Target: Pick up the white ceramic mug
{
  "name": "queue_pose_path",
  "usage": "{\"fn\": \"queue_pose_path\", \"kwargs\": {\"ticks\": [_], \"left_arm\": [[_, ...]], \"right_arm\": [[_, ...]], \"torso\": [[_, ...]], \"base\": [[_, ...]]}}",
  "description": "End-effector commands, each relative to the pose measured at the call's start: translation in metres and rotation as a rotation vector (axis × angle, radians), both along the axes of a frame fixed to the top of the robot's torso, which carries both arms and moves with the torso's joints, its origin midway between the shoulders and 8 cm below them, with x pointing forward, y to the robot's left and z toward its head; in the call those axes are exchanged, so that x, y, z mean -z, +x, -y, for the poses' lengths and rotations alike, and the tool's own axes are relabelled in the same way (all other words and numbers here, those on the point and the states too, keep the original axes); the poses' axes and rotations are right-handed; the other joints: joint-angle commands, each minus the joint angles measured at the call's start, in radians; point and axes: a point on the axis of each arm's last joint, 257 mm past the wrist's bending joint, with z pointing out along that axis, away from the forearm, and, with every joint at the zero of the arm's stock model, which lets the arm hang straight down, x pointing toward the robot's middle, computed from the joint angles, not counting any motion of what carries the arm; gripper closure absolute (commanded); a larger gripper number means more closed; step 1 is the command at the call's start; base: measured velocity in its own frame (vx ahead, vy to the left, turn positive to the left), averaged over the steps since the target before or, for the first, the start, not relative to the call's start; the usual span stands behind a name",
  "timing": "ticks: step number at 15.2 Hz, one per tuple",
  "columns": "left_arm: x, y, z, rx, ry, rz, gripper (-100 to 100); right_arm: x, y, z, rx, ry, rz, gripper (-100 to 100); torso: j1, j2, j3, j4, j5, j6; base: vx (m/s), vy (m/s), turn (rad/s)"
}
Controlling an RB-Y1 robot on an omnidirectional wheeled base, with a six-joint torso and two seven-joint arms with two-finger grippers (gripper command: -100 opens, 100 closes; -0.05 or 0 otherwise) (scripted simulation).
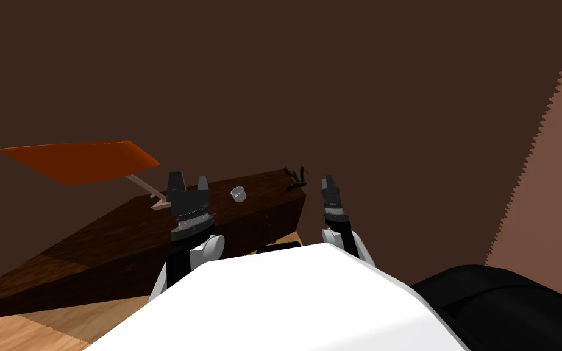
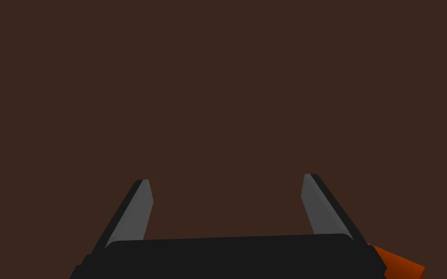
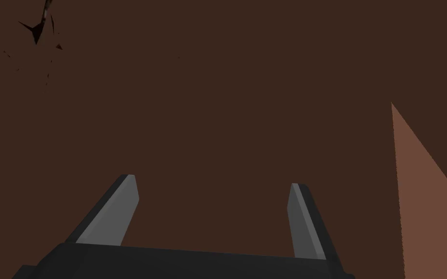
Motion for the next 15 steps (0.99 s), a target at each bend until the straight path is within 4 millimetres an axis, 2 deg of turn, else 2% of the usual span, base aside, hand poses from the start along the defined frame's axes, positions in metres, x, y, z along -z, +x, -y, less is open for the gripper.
{"fn": "queue_pose_path", "kwargs": {"ticks": [1,7,8,9,10,11,12,13,14,15], "left_arm": [[0.006,0.004,-0.003,0.006,0.026,-0.029,-100],[0.029,0.016,-0.021,0.004,0.076,-0.135,-100],[0.039,0.021,-0.033,-0.004,0.083,-0.182,-100],[0.039,0.021,-0.032,-0.002,0.089,-0.183,-100],[0.051,0.026,-0.046,-0.013,0.092,-0.235,-100],[0.050,0.026,-0.045,-0.010,0.100,-0.236,-100],[0.063,0.030,-0.062,-0.026,0.097,-0.292,-100],[0.063,0.031,-0.060,-0.021,0.108,-0.294,-100],[0.076,0.034,-0.079,-0.040,0.101,-0.353,-100],[0.076,0.035,-0.078,-0.035,0.113,-0.356,-100]], "right_arm": [[0.000,0.000,0.000,0.000,0.000,0.000,0],[0.000,0.000,0.000,0.000,0.000,0.000,0],[0.000,0.000,0.000,0.000,0.000,0.000,0],[0.000,0.000,0.000,0.000,0.000,0.000,0],[0.000,0.000,0.000,0.000,0.000,0.000,0],[0.000,0.000,0.000,0.000,0.000,0.000,0],[0.000,0.000,0.000,0.000,0.000,0.000,0],[0.000,0.000,0.000,0.000,0.000,0.000,0],[0.000,0.000,0.000,0.000,0.000,0.000,0],[0.000,0.000,0.000,0.000,0.000,0.000,0]], "torso": [[0.000,0.000,0.000,0.000,0.000,0.000],[0.002,0.005,0.003,0.001,0.000,0.000],[0.002,0.005,0.003,0.001,0.000,0.000],[0.002,0.005,0.003,0.001,0.000,0.000],[0.003,0.004,0.002,0.001,0.001,0.000],[0.003,0.005,0.003,0.001,0.001,0.000],[0.003,0.005,0.003,0.001,0.001,0.000],[0.003,0.005,0.003,0.001,0.001,0.000],[0.003,0.005,0.003,0.001,0.001,0.000],[0.003,0.005,0.003,0.001,0.001,0.001]], "base": [[-0.022,0.001,-0.053],[-0.068,0.008,-0.098],[-0.051,0.020,-0.137],[-0.049,0.024,-0.110],[-0.058,0.023,-0.139],[-0.060,0.022,-0.136],[-0.066,0.021,-0.192],[-0.066,0.022,-0.148],[-0.067,0.017,-0.196],[-0.061,0.016,-0.178]]}}
